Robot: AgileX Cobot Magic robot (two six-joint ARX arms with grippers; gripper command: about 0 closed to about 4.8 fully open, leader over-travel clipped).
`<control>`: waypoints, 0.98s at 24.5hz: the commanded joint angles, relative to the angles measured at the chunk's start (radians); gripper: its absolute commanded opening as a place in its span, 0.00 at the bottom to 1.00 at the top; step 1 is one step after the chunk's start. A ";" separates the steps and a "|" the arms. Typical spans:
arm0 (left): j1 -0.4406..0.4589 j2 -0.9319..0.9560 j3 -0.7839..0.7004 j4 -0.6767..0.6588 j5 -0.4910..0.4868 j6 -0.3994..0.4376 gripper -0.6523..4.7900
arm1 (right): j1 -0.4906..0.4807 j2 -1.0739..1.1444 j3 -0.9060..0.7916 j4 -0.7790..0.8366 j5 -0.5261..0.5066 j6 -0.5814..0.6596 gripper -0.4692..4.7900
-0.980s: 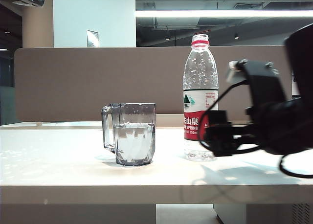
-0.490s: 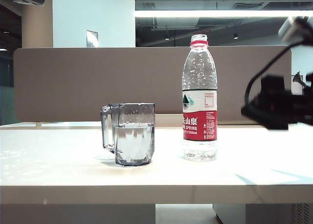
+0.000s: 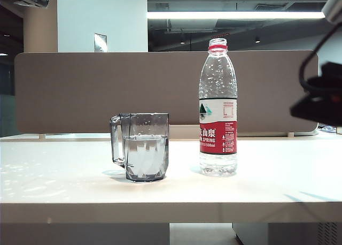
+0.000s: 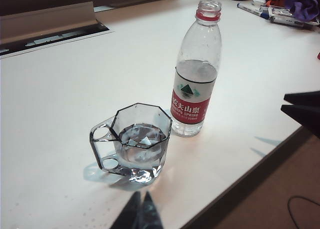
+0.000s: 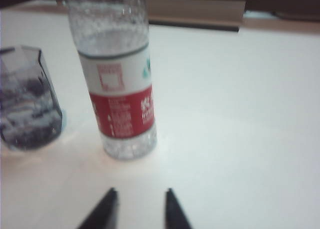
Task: Pick up the mineral water bottle on the table and pour water into the mug until it's half full.
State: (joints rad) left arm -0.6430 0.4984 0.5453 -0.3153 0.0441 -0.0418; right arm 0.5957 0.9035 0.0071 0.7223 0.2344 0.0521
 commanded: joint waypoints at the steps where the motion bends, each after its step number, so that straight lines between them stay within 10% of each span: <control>1: 0.000 -0.002 0.001 0.009 0.002 0.001 0.11 | -0.014 -0.112 -0.007 -0.199 -0.028 0.004 0.08; 10: 0.000 -0.002 0.001 0.009 0.002 0.001 0.11 | -0.329 -0.451 -0.007 -0.705 -0.299 0.123 0.08; 24: 0.000 -0.002 0.001 0.008 0.002 0.001 0.11 | -0.379 -0.736 -0.006 -0.898 -0.285 0.148 0.08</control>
State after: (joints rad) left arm -0.6430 0.4984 0.5453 -0.3153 0.0441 -0.0418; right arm 0.2161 0.1841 0.0078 -0.1864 -0.0551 0.2222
